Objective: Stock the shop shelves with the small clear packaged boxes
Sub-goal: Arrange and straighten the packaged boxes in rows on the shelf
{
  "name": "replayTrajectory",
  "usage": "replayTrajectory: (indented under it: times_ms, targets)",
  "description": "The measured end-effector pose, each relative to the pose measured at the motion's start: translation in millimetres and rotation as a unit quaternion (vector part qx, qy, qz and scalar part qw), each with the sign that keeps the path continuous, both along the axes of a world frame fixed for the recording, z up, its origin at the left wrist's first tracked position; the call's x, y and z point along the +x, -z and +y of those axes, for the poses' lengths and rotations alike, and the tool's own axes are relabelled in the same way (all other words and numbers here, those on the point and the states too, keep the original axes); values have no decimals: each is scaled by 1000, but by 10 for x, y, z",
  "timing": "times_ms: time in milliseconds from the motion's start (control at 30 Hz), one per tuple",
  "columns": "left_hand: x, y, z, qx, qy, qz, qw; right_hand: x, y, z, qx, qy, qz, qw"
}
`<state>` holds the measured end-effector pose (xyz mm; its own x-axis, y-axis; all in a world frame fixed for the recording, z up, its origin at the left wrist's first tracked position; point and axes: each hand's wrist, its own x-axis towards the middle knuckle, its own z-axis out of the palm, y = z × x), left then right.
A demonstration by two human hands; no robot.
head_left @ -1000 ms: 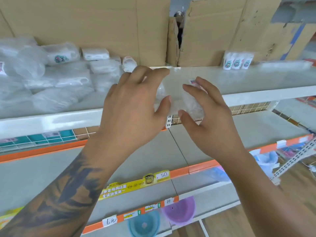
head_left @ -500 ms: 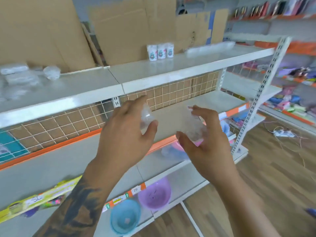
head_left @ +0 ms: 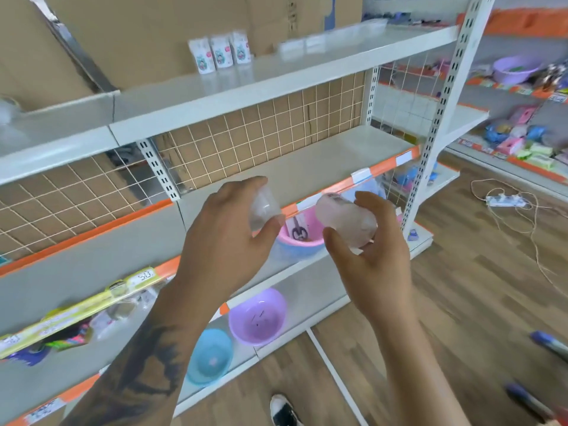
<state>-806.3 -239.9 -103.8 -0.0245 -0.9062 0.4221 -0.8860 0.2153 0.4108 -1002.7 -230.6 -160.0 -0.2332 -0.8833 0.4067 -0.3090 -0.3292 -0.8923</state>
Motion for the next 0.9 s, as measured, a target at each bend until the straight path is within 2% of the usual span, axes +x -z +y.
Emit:
replayTrajectory:
  times_ms: [133,433,667,900]
  targets:
    - [-156,-65,-435,-7,4,9,1000,-115,-58,-359,-6,7,-31,999]
    - [-245,-399,-1756,-71,-19,46,996,-93,-561,-1870,-64,5,48,997]
    - [3,-802,-2585,-119,-62,44,990,177,-970,-2916,-104,-34,56,992]
    - [330,-1069,-3146,-77,-147,-12,986,471,-1262,-3724,-130,-97,82,983]
